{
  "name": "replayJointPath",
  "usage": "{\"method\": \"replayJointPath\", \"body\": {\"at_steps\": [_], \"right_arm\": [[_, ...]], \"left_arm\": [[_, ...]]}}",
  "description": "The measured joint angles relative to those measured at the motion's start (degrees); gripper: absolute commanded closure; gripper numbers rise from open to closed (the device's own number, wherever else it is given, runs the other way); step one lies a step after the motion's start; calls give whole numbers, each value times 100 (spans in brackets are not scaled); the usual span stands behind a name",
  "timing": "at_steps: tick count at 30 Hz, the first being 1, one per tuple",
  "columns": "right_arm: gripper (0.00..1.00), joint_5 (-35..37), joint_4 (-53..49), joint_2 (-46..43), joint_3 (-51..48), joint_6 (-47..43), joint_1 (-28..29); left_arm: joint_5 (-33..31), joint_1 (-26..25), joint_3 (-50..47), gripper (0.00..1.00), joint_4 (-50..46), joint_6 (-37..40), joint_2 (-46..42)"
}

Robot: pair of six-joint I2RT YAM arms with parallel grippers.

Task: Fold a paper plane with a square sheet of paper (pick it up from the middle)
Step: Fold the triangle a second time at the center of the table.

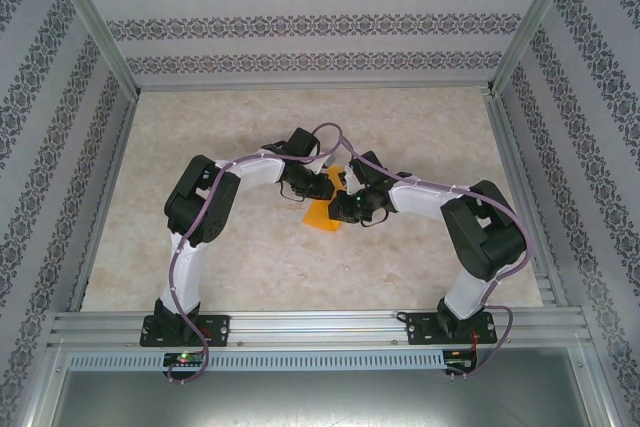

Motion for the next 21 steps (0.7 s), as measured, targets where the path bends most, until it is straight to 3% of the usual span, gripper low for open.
{"method": "replayJointPath", "body": {"at_steps": [21], "right_arm": [[90,-22,214,299,-232,-20,9]], "left_arm": [[2,0,2,78,-4,11,7]]}}
